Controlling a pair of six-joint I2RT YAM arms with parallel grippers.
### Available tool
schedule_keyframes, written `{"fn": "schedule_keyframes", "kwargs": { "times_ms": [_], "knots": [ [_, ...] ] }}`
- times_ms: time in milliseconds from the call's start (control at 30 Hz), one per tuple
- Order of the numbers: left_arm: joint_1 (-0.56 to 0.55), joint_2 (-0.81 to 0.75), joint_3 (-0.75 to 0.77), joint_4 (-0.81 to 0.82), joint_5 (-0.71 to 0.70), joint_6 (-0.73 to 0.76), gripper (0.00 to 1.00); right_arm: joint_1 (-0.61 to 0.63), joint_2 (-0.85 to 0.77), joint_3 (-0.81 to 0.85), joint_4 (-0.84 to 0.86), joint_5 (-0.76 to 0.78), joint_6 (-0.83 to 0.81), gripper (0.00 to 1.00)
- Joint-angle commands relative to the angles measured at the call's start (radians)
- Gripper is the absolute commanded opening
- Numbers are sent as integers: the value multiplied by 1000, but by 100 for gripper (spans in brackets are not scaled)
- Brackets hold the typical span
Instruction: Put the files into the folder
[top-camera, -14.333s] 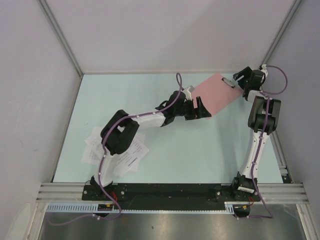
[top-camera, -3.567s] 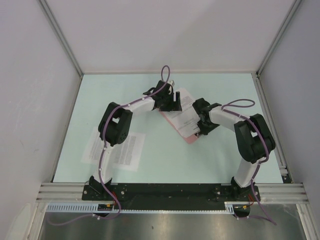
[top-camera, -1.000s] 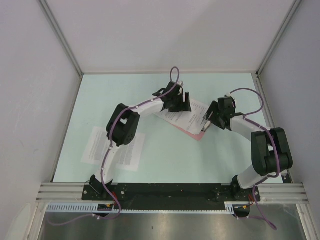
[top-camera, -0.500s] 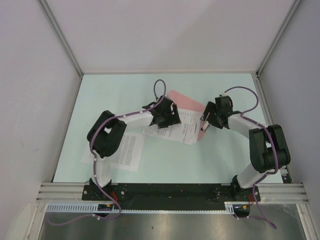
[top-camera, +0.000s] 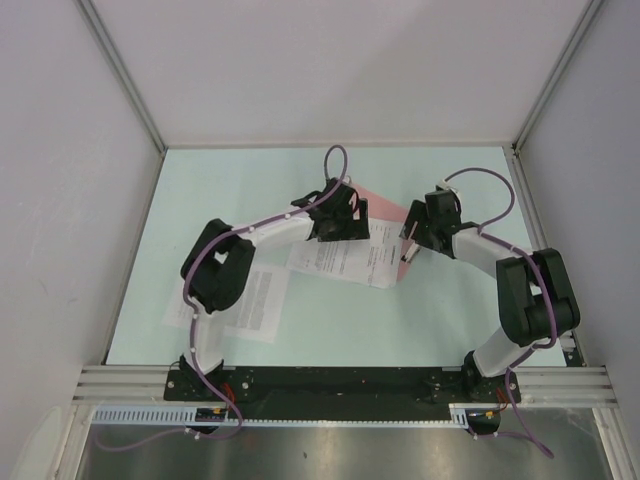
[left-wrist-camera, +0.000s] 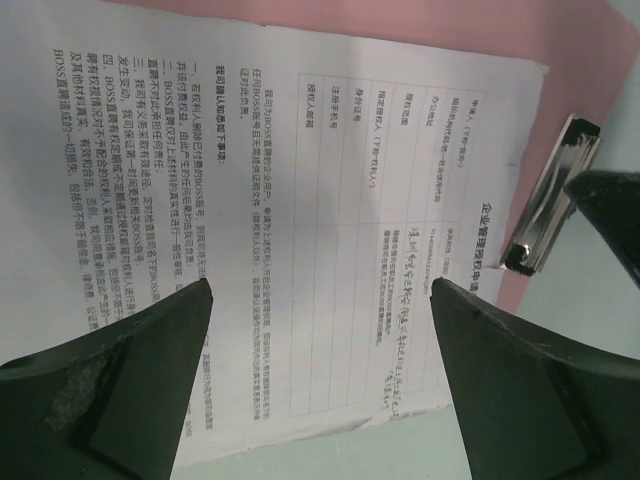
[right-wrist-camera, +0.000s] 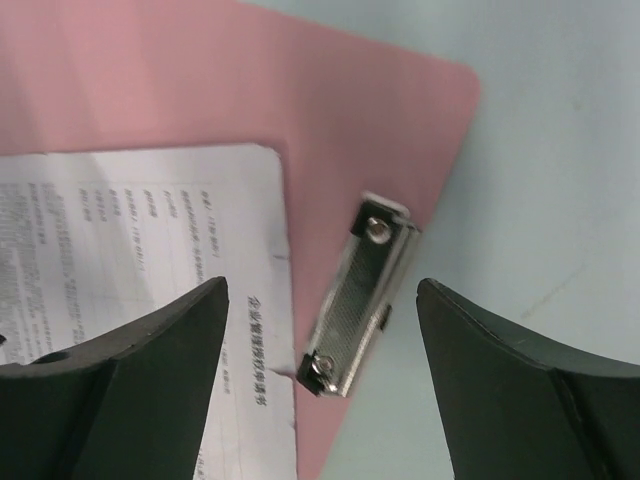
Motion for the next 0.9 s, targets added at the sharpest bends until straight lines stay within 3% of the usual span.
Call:
{"fn": "schedule_keyframes", "kwargs": {
  "times_ms": [0, 333, 633, 867],
  "knots": [
    [1, -158, -55, 29, 15, -3, 97, -16, 71, 76, 236, -29, -81, 82],
    [-2, -520, -377, 86, 94, -53, 97, -13, 455, 480, 287, -79, -47, 82],
    [-2, -785, -531, 15, 98, -43, 98, 28, 779, 961, -9, -234, -5, 80],
    [2, -981, -561, -93, 25, -9, 100, 93, 845, 1003, -118, -363, -25, 78]
  ]
}}
